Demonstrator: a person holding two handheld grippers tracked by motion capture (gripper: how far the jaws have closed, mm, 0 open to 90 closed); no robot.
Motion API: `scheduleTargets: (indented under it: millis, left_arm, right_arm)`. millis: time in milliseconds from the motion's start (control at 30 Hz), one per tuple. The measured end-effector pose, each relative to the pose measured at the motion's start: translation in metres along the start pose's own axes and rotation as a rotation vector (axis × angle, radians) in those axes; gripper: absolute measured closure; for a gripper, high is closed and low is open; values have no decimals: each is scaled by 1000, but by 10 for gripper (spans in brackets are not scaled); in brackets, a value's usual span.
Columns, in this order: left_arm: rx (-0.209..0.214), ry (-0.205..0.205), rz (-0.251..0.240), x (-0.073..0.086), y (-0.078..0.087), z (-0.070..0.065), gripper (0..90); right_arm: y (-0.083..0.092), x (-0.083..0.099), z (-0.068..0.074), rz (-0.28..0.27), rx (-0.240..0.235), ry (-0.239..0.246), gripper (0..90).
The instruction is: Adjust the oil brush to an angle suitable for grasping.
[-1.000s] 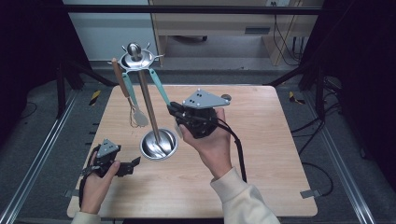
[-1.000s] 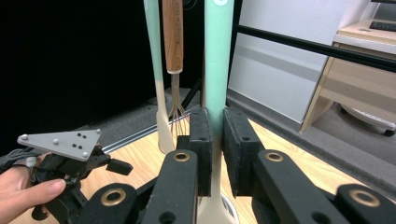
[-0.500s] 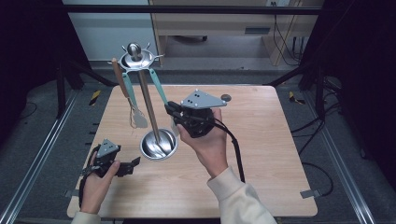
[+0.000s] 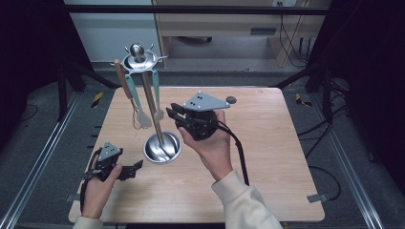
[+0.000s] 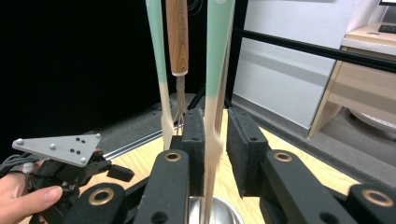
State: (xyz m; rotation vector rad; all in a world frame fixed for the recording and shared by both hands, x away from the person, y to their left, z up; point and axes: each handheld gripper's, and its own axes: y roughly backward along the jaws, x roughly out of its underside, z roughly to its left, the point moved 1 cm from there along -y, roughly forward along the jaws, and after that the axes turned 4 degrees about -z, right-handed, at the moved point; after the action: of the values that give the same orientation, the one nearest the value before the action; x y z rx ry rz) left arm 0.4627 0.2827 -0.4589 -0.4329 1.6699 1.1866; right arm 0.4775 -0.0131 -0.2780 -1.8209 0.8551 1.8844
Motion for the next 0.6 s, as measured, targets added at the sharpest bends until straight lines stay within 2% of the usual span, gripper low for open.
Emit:
scheduleTargets:
  millis: [300, 600]
  left_arm:
    - [-12, 14, -2, 1, 1, 4, 54]
    - [-12, 8, 0, 1, 1, 3, 54]
  right_arm:
    - [8, -1, -5, 19, 18, 9, 715]
    - [23, 3, -20, 24, 76, 3, 534]
